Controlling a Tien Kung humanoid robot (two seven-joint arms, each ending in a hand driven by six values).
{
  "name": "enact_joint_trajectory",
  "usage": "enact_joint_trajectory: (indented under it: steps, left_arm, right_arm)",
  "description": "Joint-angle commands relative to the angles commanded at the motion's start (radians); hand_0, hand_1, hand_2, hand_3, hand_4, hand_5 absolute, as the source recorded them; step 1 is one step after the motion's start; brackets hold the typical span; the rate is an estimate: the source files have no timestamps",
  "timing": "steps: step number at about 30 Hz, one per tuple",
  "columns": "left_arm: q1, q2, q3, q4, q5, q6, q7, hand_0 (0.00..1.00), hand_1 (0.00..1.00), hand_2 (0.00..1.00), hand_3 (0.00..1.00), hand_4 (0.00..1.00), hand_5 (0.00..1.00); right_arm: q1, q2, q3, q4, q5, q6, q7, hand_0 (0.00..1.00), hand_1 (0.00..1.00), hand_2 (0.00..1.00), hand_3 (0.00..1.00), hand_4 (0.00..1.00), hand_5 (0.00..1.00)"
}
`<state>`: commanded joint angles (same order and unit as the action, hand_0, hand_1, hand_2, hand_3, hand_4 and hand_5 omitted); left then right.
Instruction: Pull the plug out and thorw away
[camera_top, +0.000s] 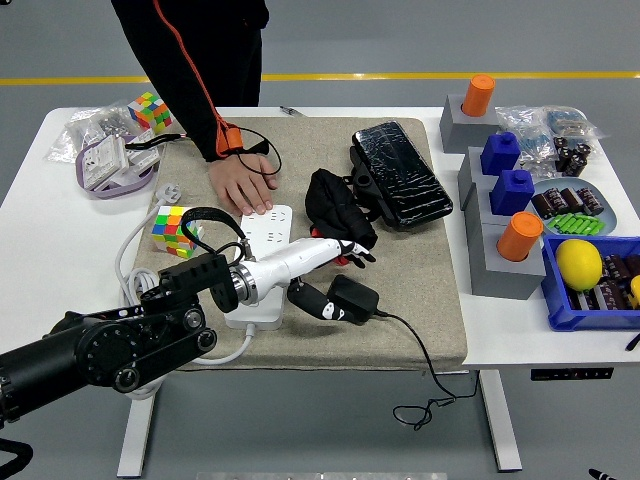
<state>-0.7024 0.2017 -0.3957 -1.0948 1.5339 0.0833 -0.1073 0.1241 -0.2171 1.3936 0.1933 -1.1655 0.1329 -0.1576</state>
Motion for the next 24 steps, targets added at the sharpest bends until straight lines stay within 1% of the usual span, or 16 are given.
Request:
enact_joint_trajectory:
  steps: [2,3,4,5,7,8,10,13,14,16,18,20,21,22,23,24]
  left_arm:
    - [0.014,0.002,-0.036,-0.019,0.026,-0.03,0.016,0.858,0.871,0.868,0.898,0.998,0.394]
    - [0.022,0.004,-0.061,-0.031,0.032,-0.043,0.023,0.998,0.998,0.998,0.998,0.998,0.618]
    - [0.029,0.006,-0.078,-0.041,0.033,-0.05,0.027,0.998,0.998,0.998,0.998,0.998,0.618]
    - [0.047,0.014,-0.111,-0.067,0.029,-0.052,0.028,0.998,0.998,0.998,0.998,0.998,0.618]
    - [0.07,0.029,-0.161,-0.108,0.019,-0.045,0.018,0.998,0.998,0.998,0.998,0.998,0.618]
    - [0.081,0.035,-0.183,-0.128,0.013,-0.04,0.013,0.998,0.998,0.998,0.998,0.998,0.65]
    - [0.126,0.062,-0.253,-0.196,-0.024,-0.025,-0.016,0.998,0.998,0.998,0.998,0.998,0.65]
    - [0.18,0.095,-0.337,-0.274,-0.093,-0.039,-0.025,0.998,0.998,0.998,0.998,0.998,0.65]
    - [0.201,0.107,-0.368,-0.303,-0.112,-0.045,-0.025,0.645,0.742,0.691,0.89,0.998,0.663]
    - [0.246,0.136,-0.426,-0.358,-0.117,-0.058,-0.003,0.645,0.742,0.691,0.89,0.998,0.663]
    - [0.272,0.151,-0.456,-0.39,-0.119,-0.068,0.013,0.645,0.742,0.691,0.89,0.998,0.663]
    - [0.31,0.175,-0.493,-0.434,-0.109,-0.089,0.048,0.645,0.742,0.691,0.89,0.998,0.663]
    - [0.328,0.185,-0.508,-0.455,-0.098,-0.1,0.064,0.302,0.413,0.381,0.821,0.978,0.372]
    - [0.344,0.193,-0.521,-0.474,-0.089,-0.11,0.084,0.302,0.413,0.381,0.821,0.978,0.372]
    - [0.363,0.204,-0.536,-0.495,-0.083,-0.138,0.119,0.302,0.413,0.381,0.821,0.978,0.372]
    - [0.384,0.215,-0.552,-0.52,-0.079,-0.175,0.166,0.302,0.413,0.381,0.821,0.978,0.372]
  right_arm:
    - [-0.001,0.0,0.001,-0.001,-0.001,0.001,0.0,0.633,0.626,0.618,0.569,0.987,0.442]
    - [-0.001,0.0,0.003,-0.001,-0.003,0.001,-0.001,0.634,0.626,0.617,0.568,0.987,0.442]
    - [-0.001,0.0,0.004,-0.001,-0.003,0.001,-0.001,0.634,0.626,0.617,0.568,0.987,0.442]
    - [-0.001,0.0,0.008,0.0,-0.006,0.001,0.0,0.634,0.626,0.617,0.568,0.987,0.442]
    - [-0.002,0.001,0.012,0.0,-0.009,0.001,0.0,0.634,0.626,0.617,0.568,0.987,0.442]
    - [-0.002,0.001,0.014,0.0,-0.01,0.001,0.0,0.634,0.626,0.618,0.568,0.987,0.442]
    - [-0.003,0.0,0.018,0.0,-0.013,0.001,0.0,0.634,0.626,0.618,0.568,0.987,0.442]
    - [-0.006,0.001,0.023,0.0,-0.016,0.001,0.0,0.634,0.626,0.618,0.568,0.987,0.442]
    - [-0.006,0.001,0.025,0.0,-0.018,0.002,0.0,0.634,0.626,0.617,0.569,0.987,0.442]
    - [-0.009,0.001,0.032,0.0,-0.022,0.001,0.0,0.634,0.626,0.617,0.569,0.987,0.442]
    - [-0.01,0.001,0.034,0.0,-0.025,0.002,0.0,0.634,0.626,0.617,0.569,0.987,0.442]
    - [-0.009,-0.001,0.036,0.001,-0.025,0.001,0.0,0.634,0.626,0.617,0.569,0.987,0.442]
    - [-0.009,-0.001,0.037,0.001,-0.025,0.001,0.0,0.634,0.626,0.618,0.569,0.987,0.442]
    - [-0.008,-0.001,0.038,0.002,-0.025,0.001,0.0,0.634,0.626,0.618,0.569,0.987,0.442]
    - [-0.008,-0.001,0.038,0.002,-0.024,0.001,0.0,0.634,0.626,0.618,0.569,0.987,0.442]
    - [-0.007,-0.002,0.037,0.002,-0.023,0.0,0.0,0.634,0.626,0.618,0.569,0.987,0.442]
